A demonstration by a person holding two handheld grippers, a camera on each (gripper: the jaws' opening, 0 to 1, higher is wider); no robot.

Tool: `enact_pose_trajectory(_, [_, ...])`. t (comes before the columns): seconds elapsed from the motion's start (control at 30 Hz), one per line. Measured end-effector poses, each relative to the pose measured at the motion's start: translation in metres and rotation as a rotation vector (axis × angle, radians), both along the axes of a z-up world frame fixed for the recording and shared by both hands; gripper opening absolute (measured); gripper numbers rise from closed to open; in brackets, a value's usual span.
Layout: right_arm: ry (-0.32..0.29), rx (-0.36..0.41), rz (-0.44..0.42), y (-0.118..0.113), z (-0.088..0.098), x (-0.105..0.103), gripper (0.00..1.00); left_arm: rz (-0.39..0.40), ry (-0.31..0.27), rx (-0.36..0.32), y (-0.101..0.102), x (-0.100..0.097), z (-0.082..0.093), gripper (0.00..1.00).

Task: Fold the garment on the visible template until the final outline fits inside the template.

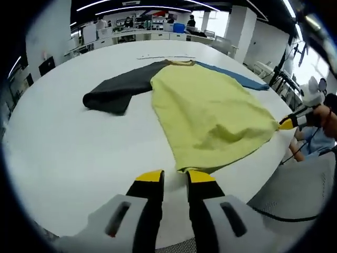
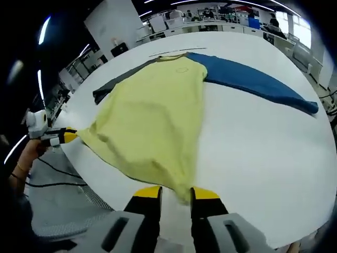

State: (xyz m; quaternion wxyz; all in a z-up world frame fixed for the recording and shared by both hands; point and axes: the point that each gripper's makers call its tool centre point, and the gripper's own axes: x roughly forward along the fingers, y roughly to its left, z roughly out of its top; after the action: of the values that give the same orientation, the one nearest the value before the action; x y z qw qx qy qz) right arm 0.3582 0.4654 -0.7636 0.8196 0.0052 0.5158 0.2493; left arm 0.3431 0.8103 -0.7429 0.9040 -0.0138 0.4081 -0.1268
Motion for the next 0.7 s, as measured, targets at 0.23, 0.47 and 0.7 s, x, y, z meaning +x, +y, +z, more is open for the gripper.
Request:
enact_pose_trajectory(0.23, [-0.013, 0.003, -0.024, -0.004, 0.011, 0.005, 0.23, 0.046, -0.015, -0.054, -0.002, 0.001, 0.017, 0.23])
enact_pose_trajectory(0.47, [-0.045, -0.036, -0.057, -0.01, 0.008, 0.017, 0.22, 0.072, -0.049, -0.057, 0.001, 0.021, 0.029, 0.22])
enact_pose_trajectory(0.7, [-0.063, -0.097, -0.048, -0.012, -0.005, 0.018, 0.2, 0.074, -0.025, 0.027, 0.008, 0.037, 0.011, 0.17])
